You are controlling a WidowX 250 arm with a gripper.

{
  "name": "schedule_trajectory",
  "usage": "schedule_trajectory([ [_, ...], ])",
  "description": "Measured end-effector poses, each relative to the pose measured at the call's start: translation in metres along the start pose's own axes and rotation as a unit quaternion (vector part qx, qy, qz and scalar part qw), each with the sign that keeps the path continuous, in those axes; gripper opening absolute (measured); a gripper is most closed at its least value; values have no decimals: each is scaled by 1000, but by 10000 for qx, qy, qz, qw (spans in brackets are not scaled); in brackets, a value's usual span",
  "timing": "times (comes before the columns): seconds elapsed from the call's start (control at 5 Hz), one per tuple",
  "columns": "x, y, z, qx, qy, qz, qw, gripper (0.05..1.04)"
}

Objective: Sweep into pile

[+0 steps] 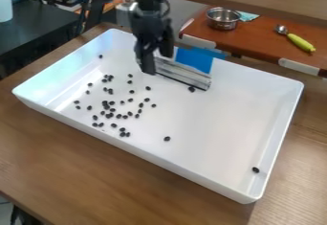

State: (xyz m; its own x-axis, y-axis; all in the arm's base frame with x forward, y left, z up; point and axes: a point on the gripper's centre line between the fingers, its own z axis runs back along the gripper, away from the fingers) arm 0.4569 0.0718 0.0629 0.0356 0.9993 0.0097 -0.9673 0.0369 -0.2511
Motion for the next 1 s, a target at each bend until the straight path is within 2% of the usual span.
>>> schedule_trajectory([
  [0.2,-4,-2,-1,-47,-95,55,9999,1000],
  [0.4,-11,-8,7,-26,-74,96,9999,1000],
  [0.6,-20,-14,-1,73,-56,184,9998,1000],
  [0.8,-19,-22,0,57,-115,313,9994,1000],
  [1.0,-22,-22,-8,164,-208,398,9989,967],
])
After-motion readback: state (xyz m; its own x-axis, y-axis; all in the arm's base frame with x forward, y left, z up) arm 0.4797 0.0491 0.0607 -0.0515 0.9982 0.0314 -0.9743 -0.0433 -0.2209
